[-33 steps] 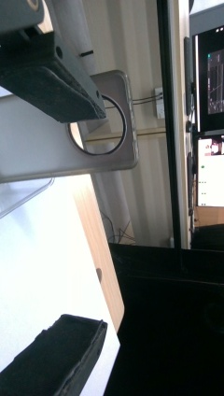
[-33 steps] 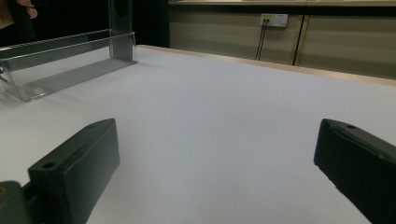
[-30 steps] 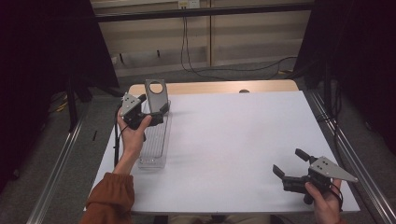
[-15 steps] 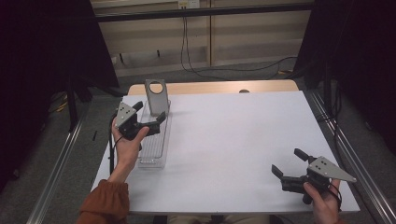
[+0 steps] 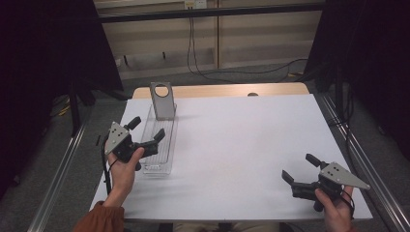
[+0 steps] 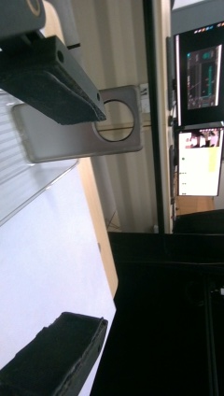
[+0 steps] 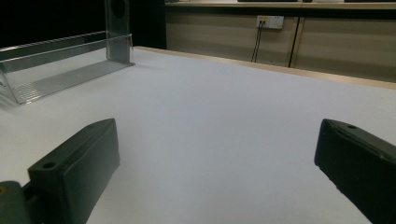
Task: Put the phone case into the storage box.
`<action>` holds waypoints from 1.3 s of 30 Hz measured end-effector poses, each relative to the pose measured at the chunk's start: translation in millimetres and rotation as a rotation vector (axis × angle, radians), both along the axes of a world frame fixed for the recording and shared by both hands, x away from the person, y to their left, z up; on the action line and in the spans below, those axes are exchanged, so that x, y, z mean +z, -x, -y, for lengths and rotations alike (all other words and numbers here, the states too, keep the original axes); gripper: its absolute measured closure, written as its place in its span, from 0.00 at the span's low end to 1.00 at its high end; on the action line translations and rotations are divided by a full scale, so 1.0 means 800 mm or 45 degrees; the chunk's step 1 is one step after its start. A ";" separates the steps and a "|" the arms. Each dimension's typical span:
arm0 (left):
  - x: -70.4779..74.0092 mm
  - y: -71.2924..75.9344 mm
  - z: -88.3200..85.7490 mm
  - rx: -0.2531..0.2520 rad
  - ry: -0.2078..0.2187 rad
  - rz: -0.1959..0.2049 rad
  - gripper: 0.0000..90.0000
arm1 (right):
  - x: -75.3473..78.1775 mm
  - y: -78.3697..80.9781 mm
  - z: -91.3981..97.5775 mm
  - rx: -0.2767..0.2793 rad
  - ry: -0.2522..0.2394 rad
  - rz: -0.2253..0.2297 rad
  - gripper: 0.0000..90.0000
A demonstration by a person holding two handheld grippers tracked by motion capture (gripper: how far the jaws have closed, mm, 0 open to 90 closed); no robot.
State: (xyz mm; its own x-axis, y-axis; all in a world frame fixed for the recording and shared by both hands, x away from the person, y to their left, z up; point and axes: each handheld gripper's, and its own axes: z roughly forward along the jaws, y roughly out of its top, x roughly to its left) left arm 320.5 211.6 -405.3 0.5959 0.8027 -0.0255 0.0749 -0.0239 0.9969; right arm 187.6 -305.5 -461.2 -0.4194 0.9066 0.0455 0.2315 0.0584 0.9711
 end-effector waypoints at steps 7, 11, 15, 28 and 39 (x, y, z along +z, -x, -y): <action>-0.005 0.018 -0.009 0.030 -0.005 0.003 0.03 | 0.000 0.000 -0.001 0.006 0.000 0.006 0.00; -0.011 0.028 -0.012 0.020 -0.030 -0.005 0.03 | 0.001 0.001 -0.001 0.000 -0.004 0.003 0.00; -0.018 0.039 -0.015 0.028 -0.037 -0.008 0.03 | 0.001 0.001 -0.001 0.006 0.000 0.002 0.00; -0.043 0.060 -0.031 0.054 -0.020 -0.054 0.02 | 0.001 0.001 -0.001 -0.006 -0.002 0.004 0.00; -0.059 0.079 -0.040 0.070 -0.046 -0.087 0.02 | 0.001 0.001 0.002 -0.008 0.003 0.006 0.00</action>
State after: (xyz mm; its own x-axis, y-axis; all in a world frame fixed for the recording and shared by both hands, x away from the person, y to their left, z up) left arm 257.1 243.2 -452.6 0.5485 0.8354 -0.0354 0.1452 -0.0534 0.9880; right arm 186.7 -306.8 -460.5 -0.4139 0.9094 0.0412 0.2270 0.0592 0.9721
